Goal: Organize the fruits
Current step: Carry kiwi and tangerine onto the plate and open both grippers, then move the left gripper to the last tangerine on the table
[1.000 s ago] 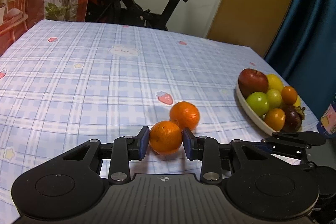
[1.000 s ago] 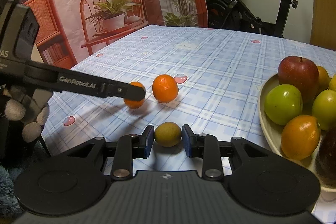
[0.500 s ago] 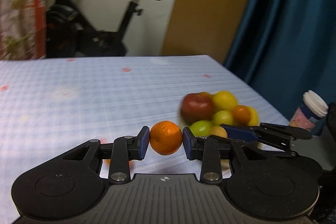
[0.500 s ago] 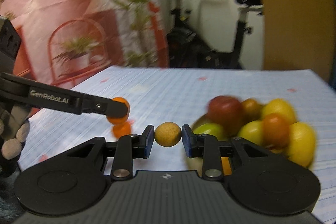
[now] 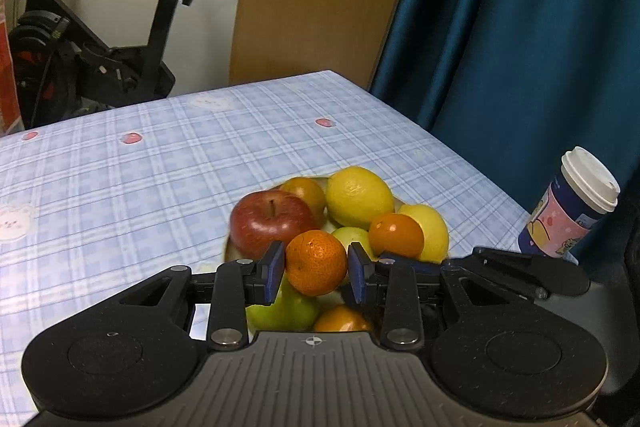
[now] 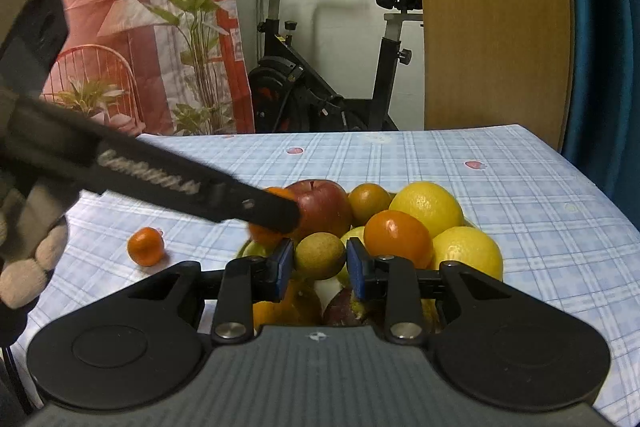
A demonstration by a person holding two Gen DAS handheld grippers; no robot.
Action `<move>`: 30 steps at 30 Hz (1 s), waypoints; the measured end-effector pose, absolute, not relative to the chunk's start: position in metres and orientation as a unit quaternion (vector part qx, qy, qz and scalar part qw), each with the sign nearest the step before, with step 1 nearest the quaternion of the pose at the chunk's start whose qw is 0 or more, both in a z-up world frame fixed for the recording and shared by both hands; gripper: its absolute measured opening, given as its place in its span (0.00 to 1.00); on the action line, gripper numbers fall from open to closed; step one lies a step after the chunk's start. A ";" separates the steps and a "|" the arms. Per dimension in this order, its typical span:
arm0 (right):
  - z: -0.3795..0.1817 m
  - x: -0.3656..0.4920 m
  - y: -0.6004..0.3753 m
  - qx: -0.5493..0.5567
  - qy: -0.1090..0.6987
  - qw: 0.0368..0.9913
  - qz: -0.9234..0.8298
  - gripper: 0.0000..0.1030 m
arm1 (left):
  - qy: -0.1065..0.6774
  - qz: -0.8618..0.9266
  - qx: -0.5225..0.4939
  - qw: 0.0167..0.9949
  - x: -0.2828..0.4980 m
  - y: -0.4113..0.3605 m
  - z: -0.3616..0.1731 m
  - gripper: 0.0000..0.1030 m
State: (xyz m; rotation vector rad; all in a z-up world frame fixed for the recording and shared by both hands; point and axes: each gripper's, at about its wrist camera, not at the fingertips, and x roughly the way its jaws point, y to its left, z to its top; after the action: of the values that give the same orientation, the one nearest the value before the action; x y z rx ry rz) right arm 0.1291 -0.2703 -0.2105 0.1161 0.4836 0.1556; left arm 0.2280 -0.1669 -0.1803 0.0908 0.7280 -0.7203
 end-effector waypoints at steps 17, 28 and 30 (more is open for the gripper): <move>-0.209 0.121 -0.260 0.045 0.222 0.970 0.089 0.34 | 0.337 -0.328 0.031 0.882 0.234 -0.157 -0.167 0.42; -0.210 0.121 -0.233 0.026 0.223 0.963 0.148 0.38 | 0.336 -0.244 -0.007 0.910 0.240 -0.060 -0.157 0.42; -0.211 0.124 -0.227 0.017 0.226 0.960 0.162 0.39 | 0.344 -0.226 -0.021 0.911 0.242 -0.040 -0.161 0.42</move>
State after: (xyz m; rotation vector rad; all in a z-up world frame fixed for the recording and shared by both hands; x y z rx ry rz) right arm 0.1242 -0.2273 -0.2113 0.0349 0.4585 0.3282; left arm 0.2416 -0.0404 -0.1611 -0.0436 0.7088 -0.4666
